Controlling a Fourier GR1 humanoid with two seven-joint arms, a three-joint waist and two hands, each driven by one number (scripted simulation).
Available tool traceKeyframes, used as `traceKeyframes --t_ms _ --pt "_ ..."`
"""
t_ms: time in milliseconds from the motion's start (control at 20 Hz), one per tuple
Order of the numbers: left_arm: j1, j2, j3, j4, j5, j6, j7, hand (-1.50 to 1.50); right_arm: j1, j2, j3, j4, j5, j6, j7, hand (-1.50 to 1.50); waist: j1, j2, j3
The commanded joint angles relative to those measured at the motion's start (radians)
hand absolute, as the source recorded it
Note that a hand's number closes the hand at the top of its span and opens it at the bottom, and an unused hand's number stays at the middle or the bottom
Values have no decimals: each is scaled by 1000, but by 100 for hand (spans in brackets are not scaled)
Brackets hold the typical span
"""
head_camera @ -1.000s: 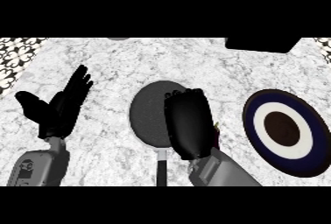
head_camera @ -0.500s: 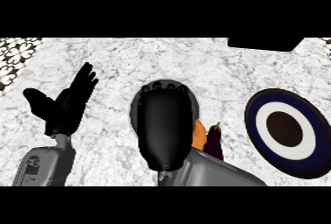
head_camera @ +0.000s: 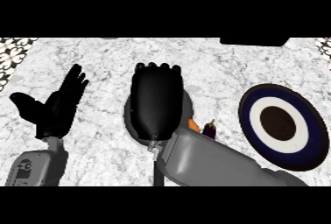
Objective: Pick the croissant from the plate and place it in the pan
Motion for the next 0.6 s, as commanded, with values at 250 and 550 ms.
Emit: traceKeyframes --t_ms 250,550 --pt "40 14 2 -88 3 -2 39 0 77 12 1 241 -54 -342 -39 150 -25 3 2" --pt "11 13 39 -29 29 -12 20 0 37 12 62 456 -165 -523 -125 150 -20 5 2"
